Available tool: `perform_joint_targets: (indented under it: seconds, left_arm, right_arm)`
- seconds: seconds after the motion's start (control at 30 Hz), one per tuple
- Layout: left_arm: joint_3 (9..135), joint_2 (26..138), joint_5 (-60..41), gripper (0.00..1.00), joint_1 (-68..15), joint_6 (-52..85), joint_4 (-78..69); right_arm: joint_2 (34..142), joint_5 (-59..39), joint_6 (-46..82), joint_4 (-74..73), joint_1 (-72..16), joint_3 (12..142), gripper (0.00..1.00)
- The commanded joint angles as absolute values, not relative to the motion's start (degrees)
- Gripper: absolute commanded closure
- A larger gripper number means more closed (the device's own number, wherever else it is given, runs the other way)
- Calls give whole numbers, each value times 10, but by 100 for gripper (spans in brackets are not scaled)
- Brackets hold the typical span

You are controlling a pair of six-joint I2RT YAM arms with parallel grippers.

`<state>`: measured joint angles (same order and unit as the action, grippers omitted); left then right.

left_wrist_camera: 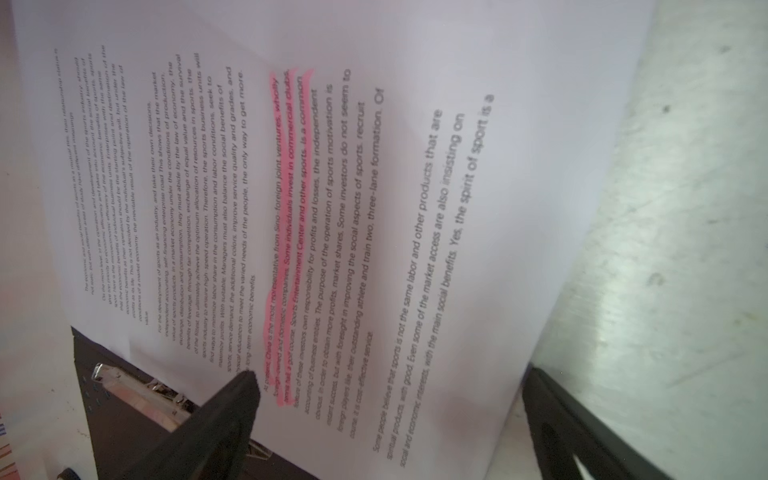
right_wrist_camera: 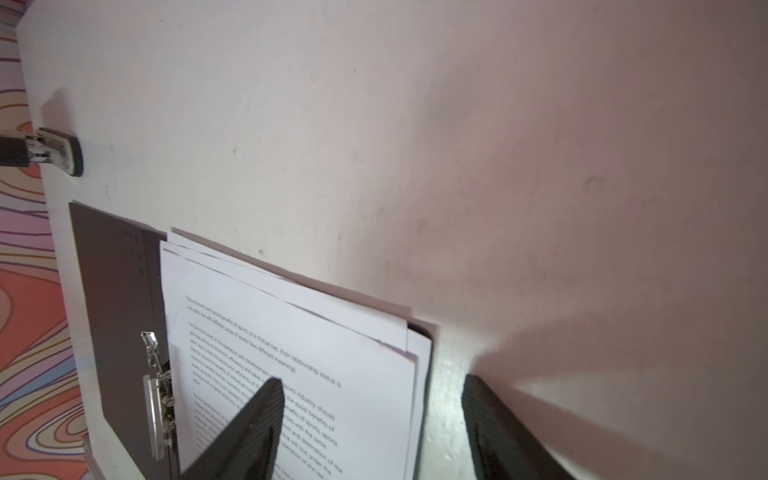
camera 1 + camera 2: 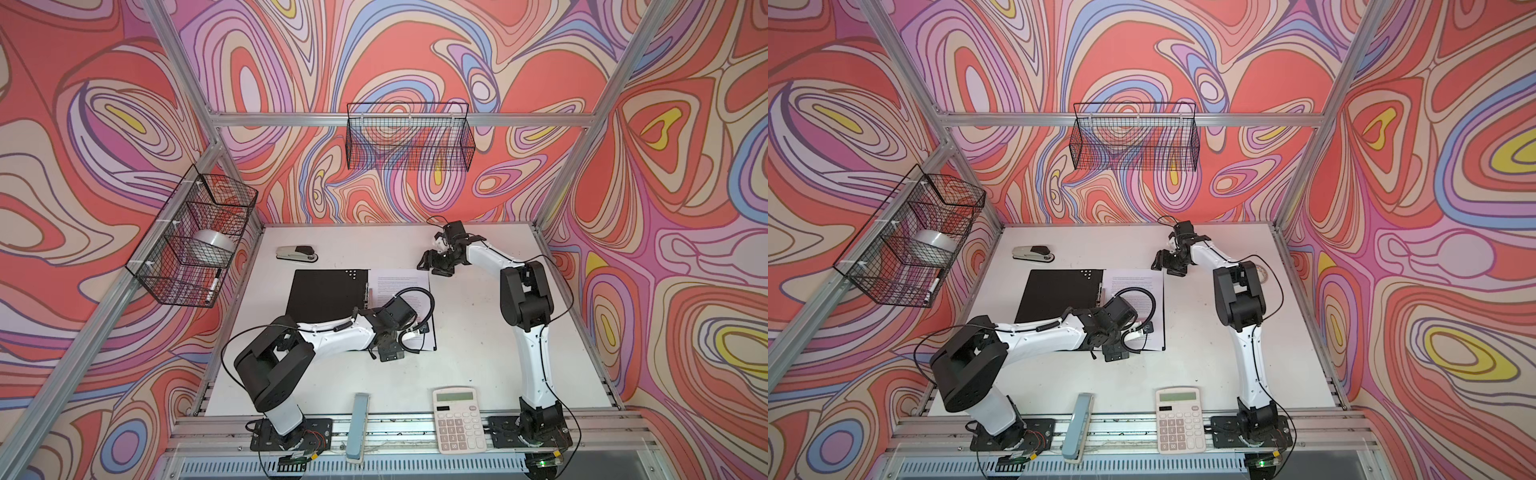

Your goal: Put the files into the folder

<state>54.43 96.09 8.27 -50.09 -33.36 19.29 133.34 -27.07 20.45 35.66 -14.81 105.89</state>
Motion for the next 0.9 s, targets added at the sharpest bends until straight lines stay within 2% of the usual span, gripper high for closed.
perform_joint_targets:
  seconds: [0.0, 0.37, 0.67, 0.87]
  left_arm:
    - [541, 972, 97, 0, -504, -336, 211]
    - [542, 980, 105, 0, -504, -335, 200]
    - [540, 966, 108, 0, -504, -328, 219]
    - [575, 934, 85, 0, -504, -288, 294]
  right_arm:
    - [1354, -302, 194, 373, -151, 1074, 28]
    - [1360, -323, 160, 402, -166, 1087, 29]
    - [1311, -272, 166, 355, -166, 1067, 29]
    - [1275, -248, 171, 314, -167, 1057, 29]
